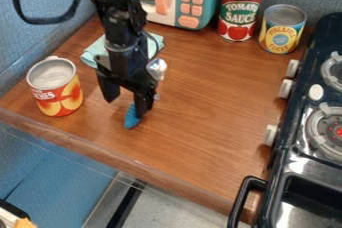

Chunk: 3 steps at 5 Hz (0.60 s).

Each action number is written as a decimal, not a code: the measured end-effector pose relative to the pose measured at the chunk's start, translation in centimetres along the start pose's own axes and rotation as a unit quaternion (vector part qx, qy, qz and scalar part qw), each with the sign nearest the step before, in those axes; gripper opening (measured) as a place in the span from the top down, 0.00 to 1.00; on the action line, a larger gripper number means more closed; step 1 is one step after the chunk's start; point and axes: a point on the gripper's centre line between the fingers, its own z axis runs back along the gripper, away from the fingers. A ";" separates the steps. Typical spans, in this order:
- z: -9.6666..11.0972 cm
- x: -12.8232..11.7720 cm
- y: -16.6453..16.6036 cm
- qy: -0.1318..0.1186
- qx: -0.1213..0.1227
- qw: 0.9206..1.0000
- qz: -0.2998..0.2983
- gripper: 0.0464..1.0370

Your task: Takes the blue spoon and places it on top of the table

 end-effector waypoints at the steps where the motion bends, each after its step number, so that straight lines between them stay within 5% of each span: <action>1: 0.0 -0.2 -0.5 0.006 -0.008 1.000 0.005 0.04; 2: 0.1 0.1 -1.1 0.000 -0.019 1.000 0.014 0.10; 3: 0.1 0.4 -1.0 -0.010 -0.018 1.000 0.022 0.38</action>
